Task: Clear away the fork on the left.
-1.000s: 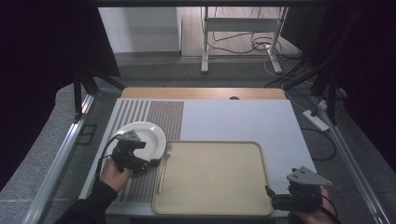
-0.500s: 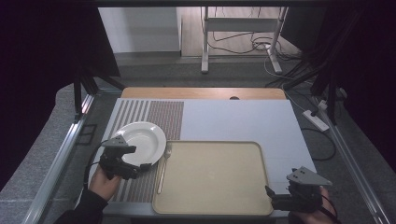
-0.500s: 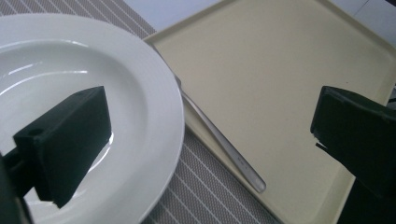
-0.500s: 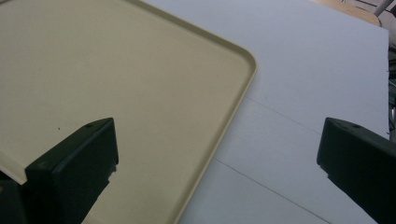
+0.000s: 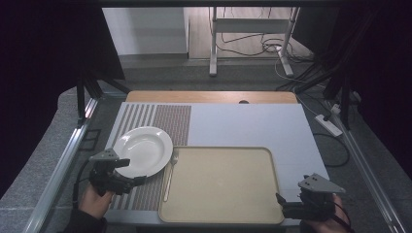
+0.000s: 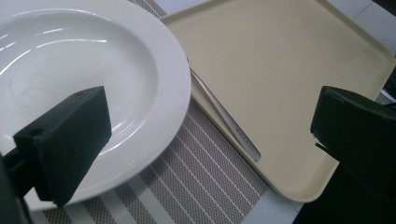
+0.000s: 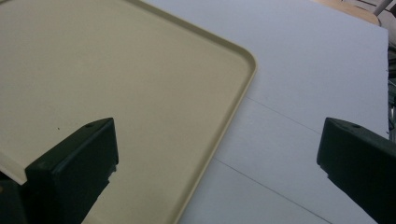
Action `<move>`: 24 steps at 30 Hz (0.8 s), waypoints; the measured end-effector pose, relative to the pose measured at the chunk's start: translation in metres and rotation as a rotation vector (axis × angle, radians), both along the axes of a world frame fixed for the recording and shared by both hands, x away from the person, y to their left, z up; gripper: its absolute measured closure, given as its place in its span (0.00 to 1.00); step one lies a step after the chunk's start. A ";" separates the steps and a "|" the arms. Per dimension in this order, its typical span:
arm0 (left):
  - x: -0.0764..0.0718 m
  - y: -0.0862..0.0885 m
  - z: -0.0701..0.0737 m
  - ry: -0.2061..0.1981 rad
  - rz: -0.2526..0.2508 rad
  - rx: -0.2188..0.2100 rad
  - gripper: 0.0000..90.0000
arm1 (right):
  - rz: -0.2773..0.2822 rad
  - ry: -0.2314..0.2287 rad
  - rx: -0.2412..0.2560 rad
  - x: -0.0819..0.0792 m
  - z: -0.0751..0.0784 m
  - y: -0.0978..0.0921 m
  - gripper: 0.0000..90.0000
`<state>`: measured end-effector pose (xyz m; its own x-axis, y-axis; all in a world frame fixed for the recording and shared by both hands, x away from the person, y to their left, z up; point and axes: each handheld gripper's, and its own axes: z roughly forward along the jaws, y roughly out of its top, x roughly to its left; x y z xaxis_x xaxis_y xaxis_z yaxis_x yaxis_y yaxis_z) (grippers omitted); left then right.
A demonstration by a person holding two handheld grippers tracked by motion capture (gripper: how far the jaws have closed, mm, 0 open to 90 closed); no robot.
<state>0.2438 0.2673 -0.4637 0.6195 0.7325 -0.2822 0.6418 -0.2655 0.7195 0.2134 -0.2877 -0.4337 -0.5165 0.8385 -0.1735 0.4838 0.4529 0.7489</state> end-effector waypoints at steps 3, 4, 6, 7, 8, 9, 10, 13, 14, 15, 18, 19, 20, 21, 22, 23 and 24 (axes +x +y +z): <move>-0.005 0.005 0.000 0.002 0.009 -0.005 0.00 | 0.000 0.000 -0.001 0.000 0.000 0.000 0.00; -0.007 0.006 0.000 0.002 0.013 -0.006 0.00 | -0.001 0.002 0.000 0.000 0.000 0.000 0.00; -0.010 0.008 -0.001 0.002 0.018 -0.006 0.00 | -0.001 0.002 -0.002 0.000 0.000 0.001 0.00; -0.012 0.009 -0.001 0.002 0.020 -0.004 0.00 | -0.001 0.002 -0.002 0.000 0.000 0.001 0.00; -0.013 0.010 -0.001 0.003 0.022 -0.003 0.00 | -0.001 0.002 -0.002 0.000 0.000 0.001 0.00; -0.015 0.011 -0.001 0.003 0.024 -0.002 0.00 | -0.002 0.002 -0.003 0.000 0.000 0.001 0.00; -0.016 0.011 -0.001 0.003 0.028 -0.002 0.00 | -0.001 0.003 -0.003 0.000 0.000 0.001 0.00; -0.020 0.015 -0.001 0.003 0.035 -0.004 0.00 | -0.002 0.002 -0.001 0.000 0.000 0.000 0.00; -0.022 0.016 -0.001 0.003 0.039 -0.004 0.00 | -0.001 0.001 -0.001 0.000 0.000 0.000 0.00; -0.023 0.016 -0.001 0.003 0.041 -0.003 0.00 | -0.002 0.002 -0.001 0.000 0.000 0.000 0.00; -0.028 0.018 -0.002 0.004 0.049 0.008 0.00 | -0.001 0.002 -0.002 0.000 0.000 0.000 0.00; -0.030 0.019 -0.002 0.005 0.052 0.008 0.00 | -0.002 0.002 -0.002 0.000 0.000 0.000 0.00; -0.031 0.020 -0.002 0.007 0.052 0.012 0.00 | -0.002 0.002 -0.002 0.000 0.000 0.000 0.00; -0.032 0.020 -0.003 0.007 0.053 0.012 0.00 | -0.002 0.002 -0.002 0.000 0.000 0.000 0.00; -0.034 0.021 -0.003 0.008 0.054 0.015 0.00 | -0.002 0.002 -0.002 0.000 0.000 0.000 0.00; -0.035 0.021 -0.003 0.005 0.057 0.017 0.00 | -0.003 0.003 -0.002 0.000 0.000 0.000 0.00; -0.036 0.022 -0.002 0.000 0.060 0.018 0.00 | -0.003 0.003 -0.002 0.000 0.000 0.000 0.00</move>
